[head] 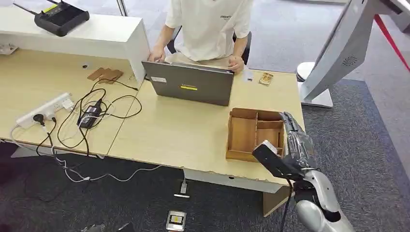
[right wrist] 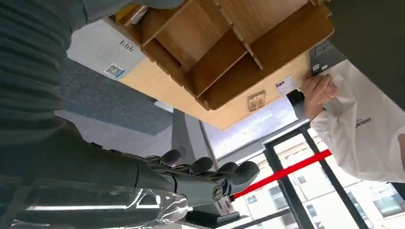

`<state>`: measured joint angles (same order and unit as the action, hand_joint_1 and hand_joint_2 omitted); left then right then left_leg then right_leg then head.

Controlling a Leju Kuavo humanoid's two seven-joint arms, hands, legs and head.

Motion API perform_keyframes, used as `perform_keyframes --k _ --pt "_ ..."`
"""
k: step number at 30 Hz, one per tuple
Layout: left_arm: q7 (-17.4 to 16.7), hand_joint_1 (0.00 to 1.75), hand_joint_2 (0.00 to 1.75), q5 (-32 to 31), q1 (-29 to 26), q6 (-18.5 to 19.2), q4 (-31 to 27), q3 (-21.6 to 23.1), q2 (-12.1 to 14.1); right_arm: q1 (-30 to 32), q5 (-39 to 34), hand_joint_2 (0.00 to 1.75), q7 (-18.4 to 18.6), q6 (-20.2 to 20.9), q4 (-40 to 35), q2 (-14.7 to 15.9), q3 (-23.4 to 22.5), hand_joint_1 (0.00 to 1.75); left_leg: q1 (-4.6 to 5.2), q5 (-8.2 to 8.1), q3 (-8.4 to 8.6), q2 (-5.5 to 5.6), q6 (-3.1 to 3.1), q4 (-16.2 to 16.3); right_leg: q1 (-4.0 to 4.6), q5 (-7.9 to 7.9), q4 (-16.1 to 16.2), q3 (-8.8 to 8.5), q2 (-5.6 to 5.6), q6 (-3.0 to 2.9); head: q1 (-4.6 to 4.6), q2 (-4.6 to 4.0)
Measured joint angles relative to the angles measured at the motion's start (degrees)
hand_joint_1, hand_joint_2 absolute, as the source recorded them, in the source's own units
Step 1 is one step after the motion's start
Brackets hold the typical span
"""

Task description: Pass the card to the sensor for recognition and then transmit it.

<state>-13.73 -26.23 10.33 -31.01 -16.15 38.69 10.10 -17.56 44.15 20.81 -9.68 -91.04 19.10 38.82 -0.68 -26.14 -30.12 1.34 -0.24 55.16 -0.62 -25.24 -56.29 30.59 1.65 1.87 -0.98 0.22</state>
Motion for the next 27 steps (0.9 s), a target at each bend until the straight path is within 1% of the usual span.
perform_keyframes --k 3,13,18,27 --pt "-0.02 0.0 0.0 -0.28 0.03 0.04 0.0 0.0 0.0 0.35 0.26 1.75 -0.04 0.53 -0.48 0.0 -0.15 0.0 0.0 0.0 0.0 -0.01 0.0 0.0 0.0 0.0 0.0 0.01 0.0 0.0 0.0 0.0" --pt "-0.74 0.0 0.0 -1.46 0.51 0.9 -0.13 0.15 -0.2 0.51 3.98 1.75 -0.02 6.62 0.09 -0.46 0.35 0.0 -0.01 0.0 -0.01 0.0 0.0 0.0 0.0 0.0 -0.01 0.0 0.0 0.0 0.0 0.0" --pt "-1.01 0.0 0.0 -2.16 1.04 1.25 -0.37 0.42 -0.39 -0.73 6.01 1.75 0.0 7.43 3.13 -1.01 1.18 0.0 0.0 0.02 -0.01 0.01 0.0 0.0 0.0 0.0 -0.01 0.0 0.0 0.0 0.0 0.0" --pt "-1.16 0.0 0.0 -2.73 1.91 2.29 -0.55 0.52 -0.42 -2.26 5.77 1.75 0.0 7.52 8.72 -1.29 2.4 0.0 0.0 0.02 -0.02 0.0 0.0 0.0 0.0 0.0 -0.01 0.01 0.0 0.0 0.0 0.0"
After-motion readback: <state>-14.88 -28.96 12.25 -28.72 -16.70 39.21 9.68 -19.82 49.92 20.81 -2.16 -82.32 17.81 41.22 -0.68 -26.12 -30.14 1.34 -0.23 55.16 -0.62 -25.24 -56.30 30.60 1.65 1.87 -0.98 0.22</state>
